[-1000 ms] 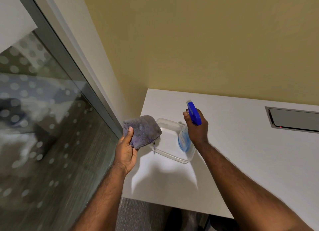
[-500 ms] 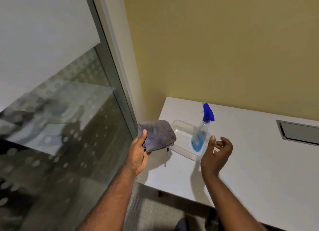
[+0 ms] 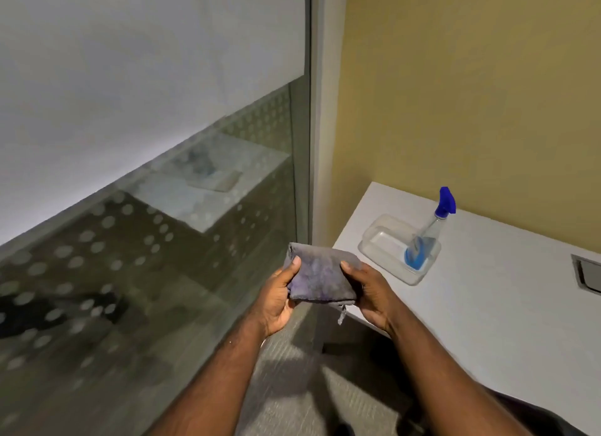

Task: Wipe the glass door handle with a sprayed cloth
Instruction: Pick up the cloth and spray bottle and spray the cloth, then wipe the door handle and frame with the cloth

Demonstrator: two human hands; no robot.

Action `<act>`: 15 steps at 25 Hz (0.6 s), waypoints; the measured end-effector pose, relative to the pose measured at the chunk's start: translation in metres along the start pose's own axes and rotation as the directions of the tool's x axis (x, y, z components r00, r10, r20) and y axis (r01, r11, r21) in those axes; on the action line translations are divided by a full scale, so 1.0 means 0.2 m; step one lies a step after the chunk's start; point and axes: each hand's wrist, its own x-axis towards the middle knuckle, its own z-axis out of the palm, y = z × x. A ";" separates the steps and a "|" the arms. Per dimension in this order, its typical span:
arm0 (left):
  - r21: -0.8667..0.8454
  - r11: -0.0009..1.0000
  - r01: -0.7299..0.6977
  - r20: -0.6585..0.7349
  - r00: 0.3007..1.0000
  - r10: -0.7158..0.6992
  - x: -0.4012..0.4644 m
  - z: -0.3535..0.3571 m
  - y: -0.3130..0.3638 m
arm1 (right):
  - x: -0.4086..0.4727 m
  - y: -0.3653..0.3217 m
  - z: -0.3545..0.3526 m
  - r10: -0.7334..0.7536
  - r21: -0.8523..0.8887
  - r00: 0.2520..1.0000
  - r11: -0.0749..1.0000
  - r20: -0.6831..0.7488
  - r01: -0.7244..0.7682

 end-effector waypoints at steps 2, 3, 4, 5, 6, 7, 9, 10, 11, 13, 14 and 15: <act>-0.009 0.999 -0.045 -0.033 0.998 0.044 -0.15 -0.09 0.00 | -0.07 0.06 0.10 0.087 0.020 0.990 0.996 0.113 -0.090; -0.016 0.998 -0.066 -0.055 0.996 0.065 -0.22 -0.12 -0.01 | -0.11 0.09 0.14 0.143 0.025 0.973 0.988 0.182 -0.150; -0.024 0.995 -0.092 -0.083 0.992 0.090 -0.29 -0.16 -0.02 | -0.15 0.12 0.20 0.189 0.011 0.950 0.980 0.247 -0.198; -0.028 0.993 -0.118 -0.115 0.987 0.114 -0.36 -0.18 -0.03 | -0.19 0.13 0.25 0.249 -0.003 0.918 0.965 0.309 -0.261; -0.033 0.988 -0.150 -0.158 0.977 0.143 -0.45 -0.21 -0.04 | -0.24 0.15 0.30 0.322 -0.015 0.876 0.940 0.360 -0.340; -0.035 0.983 -0.178 -0.203 0.965 0.167 -0.53 -0.23 -0.06 | -0.29 0.17 0.36 0.383 -0.031 0.832 0.914 0.401 -0.405; -0.029 0.974 -0.225 -0.287 0.935 0.208 -0.69 -0.28 -0.12 | -0.39 0.21 0.44 0.430 -0.087 0.780 0.893 0.455 -0.441; -0.016 0.970 -0.244 -0.321 0.920 0.226 -0.77 -0.30 -0.14 | -0.45 0.24 0.47 0.442 -0.115 0.766 0.889 0.466 -0.443; 0.001 0.966 -0.260 -0.354 0.903 0.244 -0.87 -0.32 -0.18 | -0.51 0.28 0.49 0.463 -0.143 0.746 0.879 0.478 -0.454; 0.057 0.961 -0.271 -0.402 0.875 0.271 -1.07 -0.34 -0.27 | -0.64 0.38 0.50 0.509 -0.160 0.702 0.850 0.499 -0.502; 0.086 0.958 -0.273 -0.431 0.857 0.283 -1.18 -0.35 -0.31 | -0.70 0.44 0.51 0.525 -0.167 0.681 0.838 0.510 -0.520; 0.108 0.956 -0.274 -0.470 0.833 0.292 -1.28 -0.36 -0.36 | -0.77 0.50 0.52 0.541 -0.179 0.660 0.826 0.521 -0.535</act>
